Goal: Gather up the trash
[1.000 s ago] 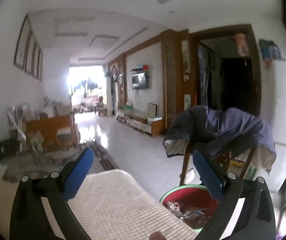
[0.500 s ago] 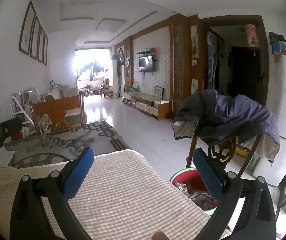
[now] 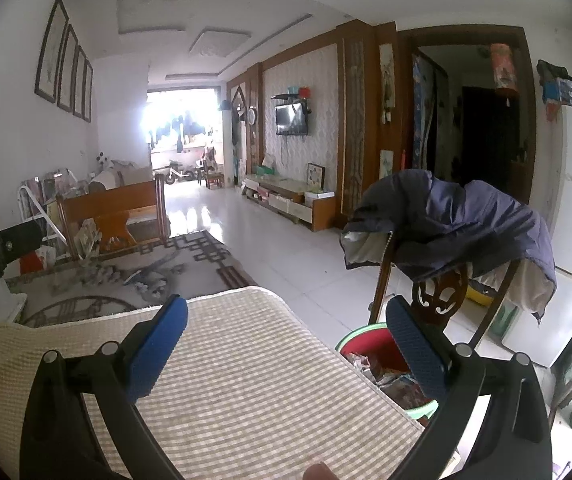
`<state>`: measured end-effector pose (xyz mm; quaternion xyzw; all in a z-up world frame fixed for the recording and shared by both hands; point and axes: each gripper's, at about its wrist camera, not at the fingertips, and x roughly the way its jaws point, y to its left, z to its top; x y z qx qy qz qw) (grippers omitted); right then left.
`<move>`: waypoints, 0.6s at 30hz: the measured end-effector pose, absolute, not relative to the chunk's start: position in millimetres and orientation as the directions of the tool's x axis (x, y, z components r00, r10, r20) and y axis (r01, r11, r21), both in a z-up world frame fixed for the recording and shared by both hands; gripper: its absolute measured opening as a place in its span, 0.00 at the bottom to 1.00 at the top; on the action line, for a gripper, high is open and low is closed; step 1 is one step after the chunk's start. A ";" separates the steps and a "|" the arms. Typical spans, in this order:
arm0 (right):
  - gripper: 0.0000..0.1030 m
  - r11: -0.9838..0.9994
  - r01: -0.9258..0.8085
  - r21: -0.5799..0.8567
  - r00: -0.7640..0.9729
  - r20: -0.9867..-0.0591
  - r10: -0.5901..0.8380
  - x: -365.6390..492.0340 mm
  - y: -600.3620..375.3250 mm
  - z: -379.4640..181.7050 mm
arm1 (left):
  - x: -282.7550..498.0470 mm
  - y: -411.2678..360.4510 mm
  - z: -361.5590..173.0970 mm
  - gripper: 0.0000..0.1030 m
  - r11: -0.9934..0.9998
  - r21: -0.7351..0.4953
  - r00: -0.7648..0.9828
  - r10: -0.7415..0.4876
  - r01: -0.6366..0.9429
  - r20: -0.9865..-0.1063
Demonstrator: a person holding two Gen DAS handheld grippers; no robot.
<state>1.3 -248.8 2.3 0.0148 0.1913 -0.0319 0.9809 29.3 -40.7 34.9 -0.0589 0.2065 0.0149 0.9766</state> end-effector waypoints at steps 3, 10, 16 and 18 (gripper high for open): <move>0.93 0.997 0.069 0.017 0.922 -0.382 -0.057 0.3 -249.2 0.3 | 28.1 -41.4 34.6 0.95 0.993 -0.109 0.913 0.002 -0.051 -0.407; 0.93 0.997 0.073 0.020 0.916 -0.397 -0.059 -1.9 -250.8 -1.8 | 26.5 -43.7 32.8 0.95 0.994 -0.099 0.908 -0.003 -0.042 -0.418; 0.93 0.997 0.074 0.020 0.914 -0.402 -0.060 -2.7 -251.3 -2.5 | 24.4 -46.2 31.7 0.95 0.995 -0.073 0.908 0.027 -0.063 -0.418; 0.93 0.997 0.074 0.016 0.913 -0.403 -0.061 -3.1 -251.0 -2.9 | 24.0 -45.3 31.9 0.95 0.995 -0.073 0.908 0.030 -0.067 -0.417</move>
